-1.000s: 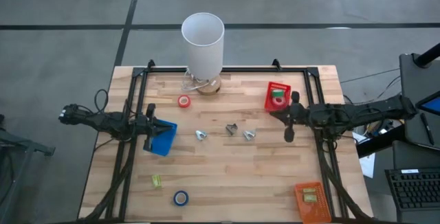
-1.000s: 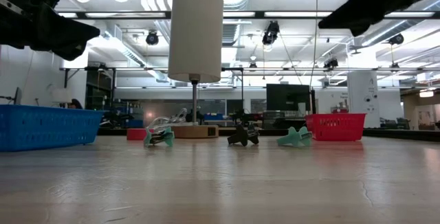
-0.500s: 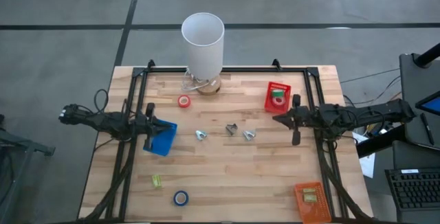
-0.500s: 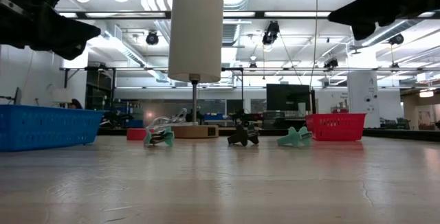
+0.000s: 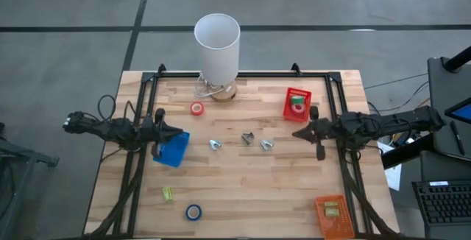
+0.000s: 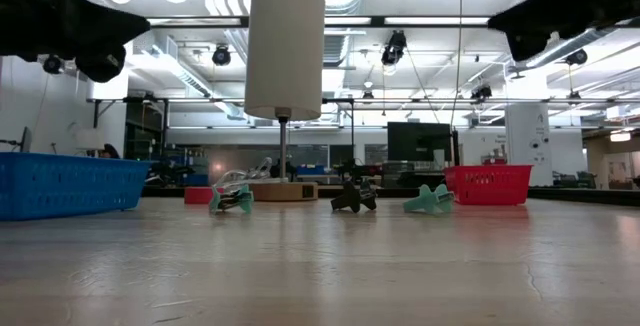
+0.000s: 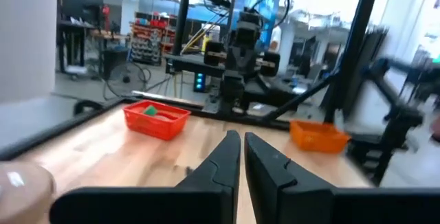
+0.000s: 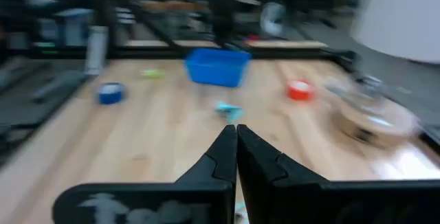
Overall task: Pick and place Stapler, Stapler remover, tape
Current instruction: Put the red tape into the red bin
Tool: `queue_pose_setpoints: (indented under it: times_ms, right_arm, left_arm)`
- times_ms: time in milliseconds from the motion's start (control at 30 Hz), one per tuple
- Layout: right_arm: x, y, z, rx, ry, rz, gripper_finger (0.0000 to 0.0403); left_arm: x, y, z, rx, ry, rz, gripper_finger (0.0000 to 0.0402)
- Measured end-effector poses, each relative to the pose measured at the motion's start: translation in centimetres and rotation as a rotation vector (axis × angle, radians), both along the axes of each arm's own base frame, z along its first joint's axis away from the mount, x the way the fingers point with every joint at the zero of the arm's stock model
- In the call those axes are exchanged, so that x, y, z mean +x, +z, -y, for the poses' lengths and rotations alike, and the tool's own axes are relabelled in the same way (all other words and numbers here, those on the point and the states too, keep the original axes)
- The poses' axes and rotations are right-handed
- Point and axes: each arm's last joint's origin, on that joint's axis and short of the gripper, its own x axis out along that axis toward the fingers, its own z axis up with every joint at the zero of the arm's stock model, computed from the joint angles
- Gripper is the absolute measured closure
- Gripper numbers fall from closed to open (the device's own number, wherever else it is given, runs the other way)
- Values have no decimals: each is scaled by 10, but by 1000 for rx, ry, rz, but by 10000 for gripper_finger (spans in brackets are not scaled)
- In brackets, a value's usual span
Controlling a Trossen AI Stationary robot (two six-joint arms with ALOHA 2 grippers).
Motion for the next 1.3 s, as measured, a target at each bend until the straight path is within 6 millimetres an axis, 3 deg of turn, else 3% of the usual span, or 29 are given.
queue_pose_setpoints:
  times_ms: [433, 933, 1300]
  right_arm:
    - [-13, 1, -1, -19, 87, 67, 394]
    - [-36, -28, 3, -24, 84, 152, 394]
    - [-41, -41, 4, 2, 80, 147, 394]
  left_arm:
    - [0, 2, 0, -94, -7, 27, 376]
    - [0, 1, 0, -96, -7, 34, 376]
    - [1, 0, 0, -91, -6, 29, 376]
